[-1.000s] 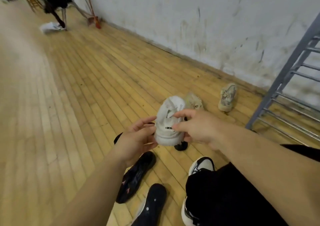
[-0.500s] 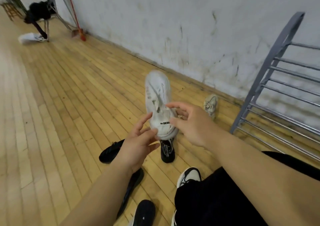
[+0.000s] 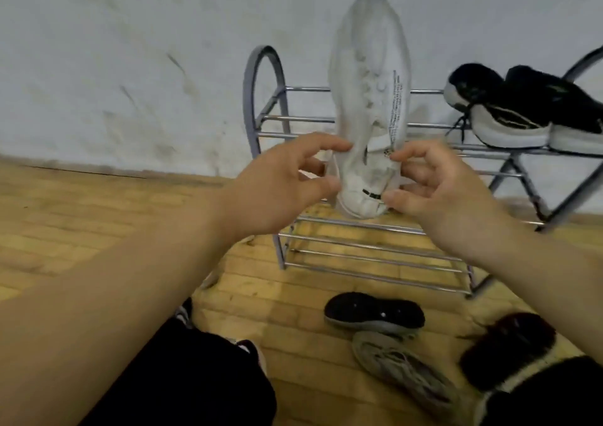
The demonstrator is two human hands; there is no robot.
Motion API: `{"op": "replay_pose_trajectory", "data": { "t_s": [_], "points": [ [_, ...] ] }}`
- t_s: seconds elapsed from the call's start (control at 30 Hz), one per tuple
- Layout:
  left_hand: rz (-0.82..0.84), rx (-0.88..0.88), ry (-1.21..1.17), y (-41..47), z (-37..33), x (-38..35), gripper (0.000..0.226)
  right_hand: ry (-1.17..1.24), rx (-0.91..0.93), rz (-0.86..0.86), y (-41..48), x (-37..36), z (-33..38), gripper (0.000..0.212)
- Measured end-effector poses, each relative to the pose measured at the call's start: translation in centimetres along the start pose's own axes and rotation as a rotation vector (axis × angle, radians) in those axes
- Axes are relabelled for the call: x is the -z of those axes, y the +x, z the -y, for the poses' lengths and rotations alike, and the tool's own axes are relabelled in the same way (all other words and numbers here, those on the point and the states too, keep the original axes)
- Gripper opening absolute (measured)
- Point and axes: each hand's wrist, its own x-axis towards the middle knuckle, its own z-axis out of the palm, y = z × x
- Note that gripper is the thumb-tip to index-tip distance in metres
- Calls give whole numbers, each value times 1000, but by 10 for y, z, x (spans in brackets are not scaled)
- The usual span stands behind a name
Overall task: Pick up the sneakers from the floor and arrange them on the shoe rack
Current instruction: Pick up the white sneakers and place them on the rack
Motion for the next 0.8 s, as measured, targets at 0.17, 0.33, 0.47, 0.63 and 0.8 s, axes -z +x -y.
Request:
{"op": "replay_pose_trajectory", "data": {
  "t_s": [0.17, 0.33, 0.47, 0.63, 0.8],
  "points": [
    [93, 23, -44, 5, 29, -45, 40, -128, -38, 28, -9, 21, -30, 40],
    [180, 38, -18, 13, 31, -56, 40, -223, -72, 27, -18, 25, -46, 42],
    [156, 27, 7, 27, 17, -72, 41, -241, -90, -37, -19, 44, -41, 40],
    [25, -53, -173, 31, -23, -91, 41, -434, -21, 71, -14, 95, 20, 42],
    [-60, -323, -277, 41, -113, -138, 45, -320, 62, -107, -60, 172, 60, 39]
  ]
}}
